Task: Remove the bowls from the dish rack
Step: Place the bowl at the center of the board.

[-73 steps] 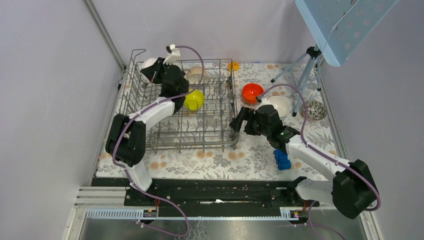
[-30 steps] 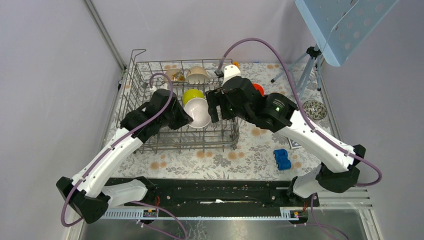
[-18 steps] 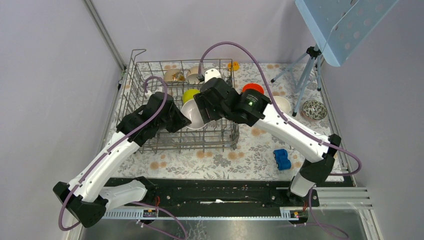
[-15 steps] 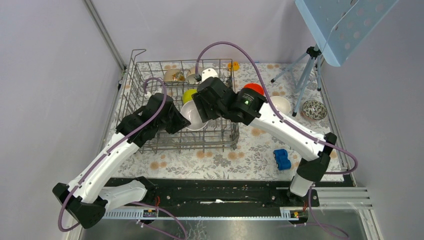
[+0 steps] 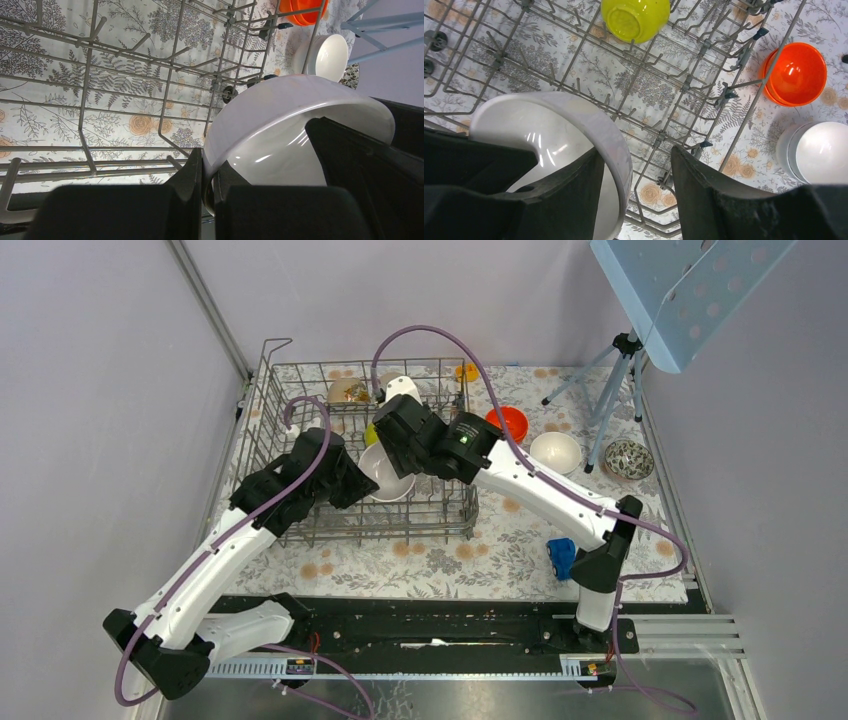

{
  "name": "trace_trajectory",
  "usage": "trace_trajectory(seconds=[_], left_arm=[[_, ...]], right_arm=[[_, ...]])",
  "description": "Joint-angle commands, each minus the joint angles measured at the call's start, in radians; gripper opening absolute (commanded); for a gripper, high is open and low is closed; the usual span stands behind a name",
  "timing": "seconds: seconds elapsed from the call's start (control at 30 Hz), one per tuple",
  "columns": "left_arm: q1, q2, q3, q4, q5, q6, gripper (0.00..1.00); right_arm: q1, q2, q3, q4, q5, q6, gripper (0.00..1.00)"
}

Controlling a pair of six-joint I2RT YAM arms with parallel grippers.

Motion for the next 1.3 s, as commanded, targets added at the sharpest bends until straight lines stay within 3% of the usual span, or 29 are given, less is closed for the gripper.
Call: trace_trajectory(seconds=[0.0, 0.33, 0.67, 0.8, 0.87, 1.17, 1.27], left_arm=[[0.0, -0.027, 0.004, 0.046, -0.02, 0.008, 0.0], [0.0, -0.033, 0.011, 0.037, -0.038, 0.031, 0.0], [0.0, -0.017, 0.021, 0.039, -0.041, 0.052, 0.0], [0.0, -0.007, 0.026, 0.038, -0.047, 0.061, 0.0], [0.0, -0.002, 0.028, 0.038, -0.05, 0.067, 0.0], [0.0, 0.014, 0.045, 0.038, -0.086, 0.117, 0.46], [0.0, 0.009, 0.057, 0.039, -0.091, 0.138, 0.51]], right_arm=[[0.008, 0.02, 0.043, -0.012, 0.047, -0.016, 0.57], [0.008, 0.033, 0.016, 0.021, 0.02, -0.001, 0.44], [0.008, 0.009, -0.037, 0.053, 0.022, 0.002, 0.21], [0.008, -0.003, -0.051, 0.063, 0.019, 0.015, 0.0], [0.008, -0.013, -0.064, 0.071, 0.019, 0.022, 0.0], [-0.007, -0.076, -0.151, 0.11, -0.005, 0.062, 0.0], [-0.014, -0.094, -0.173, 0.123, -0.006, 0.075, 0.0]])
